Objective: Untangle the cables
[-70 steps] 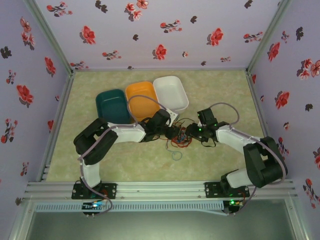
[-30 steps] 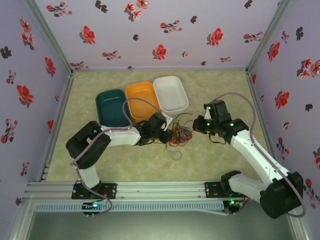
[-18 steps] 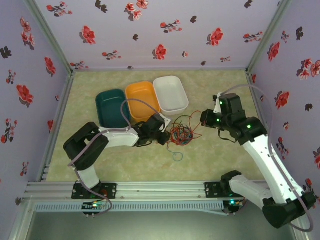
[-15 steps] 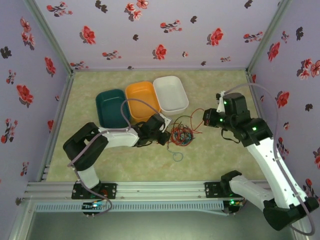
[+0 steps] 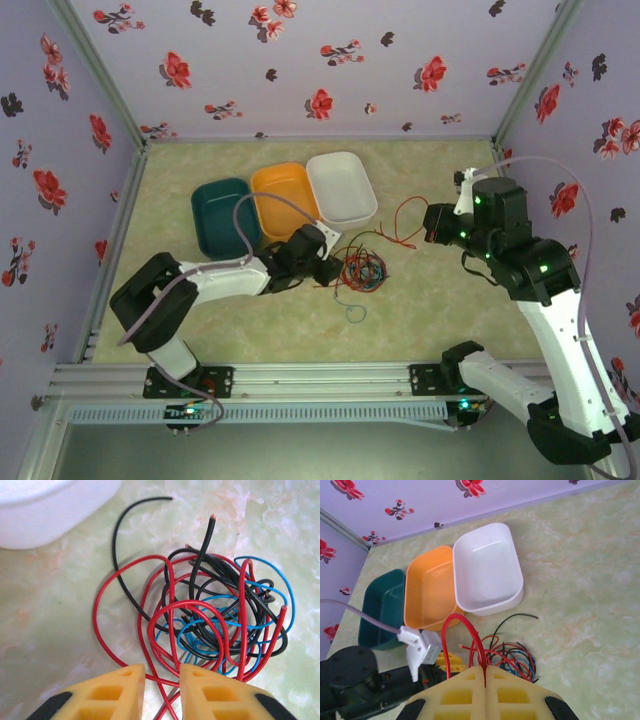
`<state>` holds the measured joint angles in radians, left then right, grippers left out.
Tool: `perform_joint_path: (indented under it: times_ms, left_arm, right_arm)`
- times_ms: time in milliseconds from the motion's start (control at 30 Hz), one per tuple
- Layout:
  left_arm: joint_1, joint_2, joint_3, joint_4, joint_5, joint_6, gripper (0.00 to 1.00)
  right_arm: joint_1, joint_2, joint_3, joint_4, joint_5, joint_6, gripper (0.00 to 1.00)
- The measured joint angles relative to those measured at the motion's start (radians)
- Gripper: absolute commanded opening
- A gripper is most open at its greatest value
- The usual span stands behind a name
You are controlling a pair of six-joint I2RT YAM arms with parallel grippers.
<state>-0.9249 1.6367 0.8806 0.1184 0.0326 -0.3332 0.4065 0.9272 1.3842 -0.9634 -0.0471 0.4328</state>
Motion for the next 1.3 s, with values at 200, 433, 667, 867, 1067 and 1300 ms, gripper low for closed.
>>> perform_joint_path:
  times_ms: [200,433,667,867,1067,1300]
  left_arm:
    - [-0.001,-0.153,-0.069,-0.001,-0.095,-0.009,0.49]
    - [-0.001,-0.331,-0.136,0.002,-0.248,-0.025,0.82]
    - [0.010,-0.466,-0.187,0.014,-0.357,-0.035,1.00]
    - [0.030,-0.557,-0.232,0.019,-0.420,-0.035,1.00]
    - [0.053,-0.613,-0.269,0.014,-0.460,-0.052,1.00]
    - [0.075,-0.654,-0.298,0.008,-0.479,-0.094,1.00]
  right_arm:
    - [0.000,0.075,-0.002,0.121,0.018,-0.010,0.00]
    - [0.000,0.246,0.008,0.292,0.018,-0.042,0.00]
    - [0.000,0.423,0.104,0.384,0.031,-0.084,0.00]
    - [0.008,0.546,0.193,0.428,0.071,-0.115,0.00]
    - [0.027,0.667,0.260,0.447,0.111,-0.146,0.00]
    - [0.035,0.825,0.345,0.460,0.135,-0.173,0.00]
